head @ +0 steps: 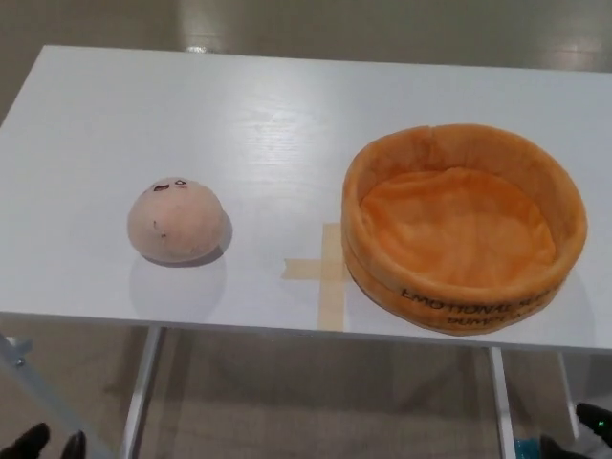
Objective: Use the left hand to pick up the pink round toy on the left and place it inside the orange plate on the desk.
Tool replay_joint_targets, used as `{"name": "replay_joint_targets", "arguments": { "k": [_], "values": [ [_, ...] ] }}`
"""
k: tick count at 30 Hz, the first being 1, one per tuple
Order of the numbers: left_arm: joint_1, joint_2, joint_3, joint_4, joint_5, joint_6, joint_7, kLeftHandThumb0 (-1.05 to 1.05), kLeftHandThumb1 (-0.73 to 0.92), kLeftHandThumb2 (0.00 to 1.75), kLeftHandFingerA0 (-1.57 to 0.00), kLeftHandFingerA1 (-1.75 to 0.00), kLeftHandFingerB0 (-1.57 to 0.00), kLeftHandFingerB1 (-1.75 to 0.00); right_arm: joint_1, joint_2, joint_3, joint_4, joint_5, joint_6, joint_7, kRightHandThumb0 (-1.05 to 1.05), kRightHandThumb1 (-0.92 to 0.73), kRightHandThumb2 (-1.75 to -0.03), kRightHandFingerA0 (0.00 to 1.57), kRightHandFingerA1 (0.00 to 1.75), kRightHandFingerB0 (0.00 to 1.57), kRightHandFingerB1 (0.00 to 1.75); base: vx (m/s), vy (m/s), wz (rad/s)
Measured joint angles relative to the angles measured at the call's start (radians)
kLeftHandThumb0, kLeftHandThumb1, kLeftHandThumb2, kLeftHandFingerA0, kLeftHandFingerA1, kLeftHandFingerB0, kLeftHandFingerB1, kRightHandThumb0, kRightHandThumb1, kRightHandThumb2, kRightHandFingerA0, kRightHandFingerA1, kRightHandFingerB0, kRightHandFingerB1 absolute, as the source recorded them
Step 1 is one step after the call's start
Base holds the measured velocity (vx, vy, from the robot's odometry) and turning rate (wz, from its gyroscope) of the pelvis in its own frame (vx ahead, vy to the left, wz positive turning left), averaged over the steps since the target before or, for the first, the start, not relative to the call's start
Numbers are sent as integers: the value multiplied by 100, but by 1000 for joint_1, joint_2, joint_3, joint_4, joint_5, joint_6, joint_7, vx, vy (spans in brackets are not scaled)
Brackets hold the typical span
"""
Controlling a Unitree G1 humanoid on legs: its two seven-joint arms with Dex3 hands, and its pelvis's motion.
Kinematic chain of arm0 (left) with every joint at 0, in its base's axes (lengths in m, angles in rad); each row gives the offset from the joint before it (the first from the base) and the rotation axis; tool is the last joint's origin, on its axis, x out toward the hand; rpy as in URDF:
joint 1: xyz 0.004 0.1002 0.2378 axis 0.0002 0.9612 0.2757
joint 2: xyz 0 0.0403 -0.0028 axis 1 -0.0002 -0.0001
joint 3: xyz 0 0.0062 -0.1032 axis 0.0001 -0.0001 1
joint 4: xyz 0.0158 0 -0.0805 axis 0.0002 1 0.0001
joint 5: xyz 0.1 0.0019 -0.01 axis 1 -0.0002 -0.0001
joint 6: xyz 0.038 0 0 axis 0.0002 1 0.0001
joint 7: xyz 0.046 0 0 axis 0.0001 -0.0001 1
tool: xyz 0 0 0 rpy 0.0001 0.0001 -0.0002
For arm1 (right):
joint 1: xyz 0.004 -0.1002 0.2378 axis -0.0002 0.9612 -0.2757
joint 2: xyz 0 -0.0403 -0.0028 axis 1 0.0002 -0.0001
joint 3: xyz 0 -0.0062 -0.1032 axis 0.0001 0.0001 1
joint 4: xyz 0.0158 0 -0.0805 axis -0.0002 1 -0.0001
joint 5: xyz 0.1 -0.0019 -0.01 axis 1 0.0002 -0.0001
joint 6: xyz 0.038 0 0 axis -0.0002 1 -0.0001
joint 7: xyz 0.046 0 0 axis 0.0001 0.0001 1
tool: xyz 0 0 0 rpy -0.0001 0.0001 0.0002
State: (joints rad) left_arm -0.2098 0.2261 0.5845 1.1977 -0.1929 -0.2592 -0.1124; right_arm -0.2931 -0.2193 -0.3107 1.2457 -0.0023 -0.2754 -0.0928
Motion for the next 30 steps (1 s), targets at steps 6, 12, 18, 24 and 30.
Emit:
{"name": "replay_joint_targets", "arguments": {
  "k": [6,12,18,24,30],
  "values": [
    [-2,11,16,34,-24,-44,-15,-33,45,62,-27,-38,-29,-35,-4,0,-22,26,15,-46,-11,-29,-35,-97,28,69,17,61,0,0,0],
    [6,58,-38,43,-19,-73,-67,-34,41,58,-10,-33,-15,-33,-4,0,-23,39,17,-71,-12,-33,-40,-83,18,90,13,73,0,0,0],
    [22,115,-190,25,31,-125,-127,-33,38,65,0,-24,-7,-36,-10,0,-23,41,19,-80,-18,-28,-42,-80,16,86,13,69,0,0,0],
    [45,135,-305,-66,64,-198,-215,-41,33,62,-7,-20,-9,-33,-13,0,-27,41,21,-85,-18,-30,-41,-82,16,92,13,78,0,0,0],
    [92,139,-391,-253,65,-233,-310,-35,41,56,-7,-25,-10,-25,-14,0,-26,42,20,-88,-19,-32,-41,-82,16,88,13,70,0,0,0]
  ]
}}
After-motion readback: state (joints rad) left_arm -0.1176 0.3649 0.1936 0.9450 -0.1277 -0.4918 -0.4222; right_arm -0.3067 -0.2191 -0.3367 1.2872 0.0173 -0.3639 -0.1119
